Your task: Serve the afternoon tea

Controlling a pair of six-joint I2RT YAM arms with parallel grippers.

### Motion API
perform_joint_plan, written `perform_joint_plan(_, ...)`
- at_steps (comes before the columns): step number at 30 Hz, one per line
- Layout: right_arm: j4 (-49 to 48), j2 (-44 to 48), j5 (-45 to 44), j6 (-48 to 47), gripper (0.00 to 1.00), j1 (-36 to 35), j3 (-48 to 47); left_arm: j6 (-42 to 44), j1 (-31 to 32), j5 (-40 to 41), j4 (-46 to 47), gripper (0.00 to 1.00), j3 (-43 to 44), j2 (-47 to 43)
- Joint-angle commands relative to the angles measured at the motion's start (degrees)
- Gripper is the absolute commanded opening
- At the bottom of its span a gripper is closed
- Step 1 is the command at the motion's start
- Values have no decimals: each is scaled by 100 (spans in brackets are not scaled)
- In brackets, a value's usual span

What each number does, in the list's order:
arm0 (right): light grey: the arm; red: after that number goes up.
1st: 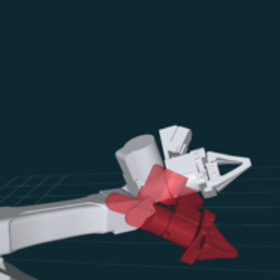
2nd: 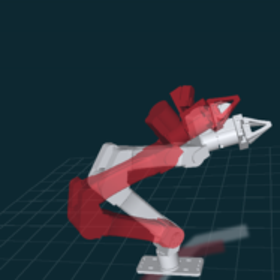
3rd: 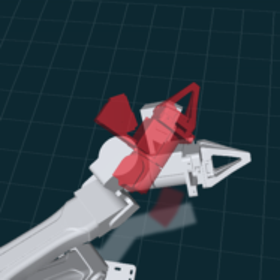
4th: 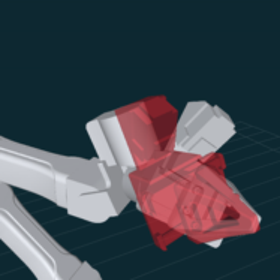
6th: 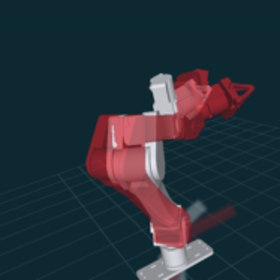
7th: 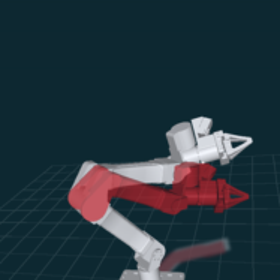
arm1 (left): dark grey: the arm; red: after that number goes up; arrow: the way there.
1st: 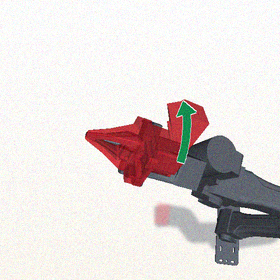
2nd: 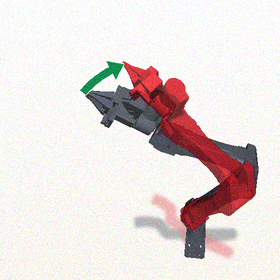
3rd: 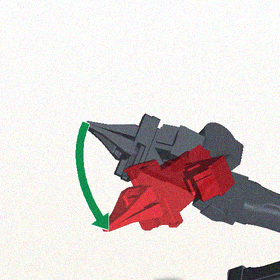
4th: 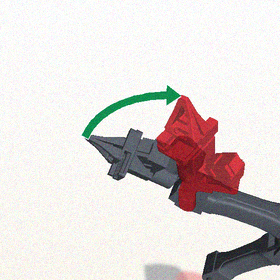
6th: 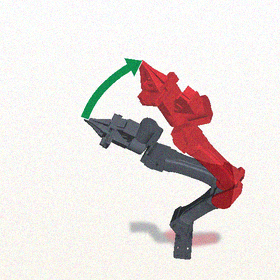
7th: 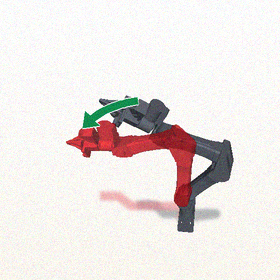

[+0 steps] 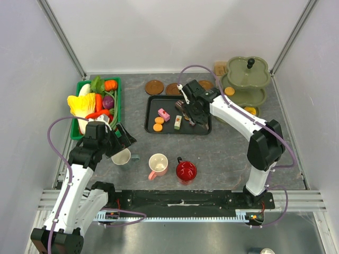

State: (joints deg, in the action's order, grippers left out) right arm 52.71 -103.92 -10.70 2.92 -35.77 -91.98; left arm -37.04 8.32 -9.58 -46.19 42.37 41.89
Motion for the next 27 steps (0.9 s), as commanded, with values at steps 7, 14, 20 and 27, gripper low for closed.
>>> perform_joint_plan(7, 231, 196, 165, 33, 57, -18, 22, 127, -32, -52, 137, 99, 96, -58)
perform_joint_plan(14, 424, 565, -117, 174, 57, -18, 269, 118, -32, -52, 137, 99, 96, -49)
perform_joint_plan(20, 504, 276, -73, 130, 57, -18, -38, 118, -32, -52, 137, 99, 96, -84)
perform_joint_plan(27, 460, 12, 243, 279, 57, -18, -627, 118, -32, -70, 137, 99, 78, -93)
